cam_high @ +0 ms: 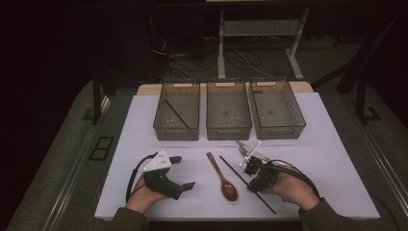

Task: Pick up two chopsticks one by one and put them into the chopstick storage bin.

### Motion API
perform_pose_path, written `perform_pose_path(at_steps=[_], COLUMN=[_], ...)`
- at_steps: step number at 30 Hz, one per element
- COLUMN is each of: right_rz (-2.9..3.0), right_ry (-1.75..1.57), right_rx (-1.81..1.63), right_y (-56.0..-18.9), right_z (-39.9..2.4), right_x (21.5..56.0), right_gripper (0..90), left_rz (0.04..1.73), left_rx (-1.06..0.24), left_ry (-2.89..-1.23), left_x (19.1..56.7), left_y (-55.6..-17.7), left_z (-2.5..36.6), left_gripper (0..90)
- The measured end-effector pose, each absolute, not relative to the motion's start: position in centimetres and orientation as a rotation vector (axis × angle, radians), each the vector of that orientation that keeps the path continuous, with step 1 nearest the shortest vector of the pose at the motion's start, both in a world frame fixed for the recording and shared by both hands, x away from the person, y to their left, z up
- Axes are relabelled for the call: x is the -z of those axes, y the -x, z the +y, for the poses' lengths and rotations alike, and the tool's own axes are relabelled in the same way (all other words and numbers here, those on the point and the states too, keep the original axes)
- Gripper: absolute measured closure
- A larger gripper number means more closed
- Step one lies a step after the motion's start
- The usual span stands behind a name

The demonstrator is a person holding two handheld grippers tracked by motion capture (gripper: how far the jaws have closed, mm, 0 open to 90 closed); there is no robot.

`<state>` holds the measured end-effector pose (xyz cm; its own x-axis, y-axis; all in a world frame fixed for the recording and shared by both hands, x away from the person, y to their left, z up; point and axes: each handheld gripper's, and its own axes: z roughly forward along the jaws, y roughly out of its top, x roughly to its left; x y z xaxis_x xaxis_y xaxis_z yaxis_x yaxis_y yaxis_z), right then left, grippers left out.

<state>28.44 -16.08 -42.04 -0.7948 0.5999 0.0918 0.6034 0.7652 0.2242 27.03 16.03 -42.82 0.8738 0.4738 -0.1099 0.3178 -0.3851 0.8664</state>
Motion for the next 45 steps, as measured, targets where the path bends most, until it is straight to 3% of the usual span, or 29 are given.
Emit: perform_pose_path(at_steps=[26,45], right_rz=[-2.944,-2.807], right_ry=[1.064,1.138], right_rx=[0.357,0.736], right_y=[-28.7,-30.4], right_z=[-16.2,-19.8], right_x=[41.8,40.5], right_gripper=[85.1,85.4], left_rz=[0.577,0.575], left_rx=[-0.191,-0.196], left_ry=[-2.003,-2.002], left_x=[42.8,42.7], left_y=[-27.0,-27.0], left_z=[16.0,16.0], left_gripper=[0.0,0.0])
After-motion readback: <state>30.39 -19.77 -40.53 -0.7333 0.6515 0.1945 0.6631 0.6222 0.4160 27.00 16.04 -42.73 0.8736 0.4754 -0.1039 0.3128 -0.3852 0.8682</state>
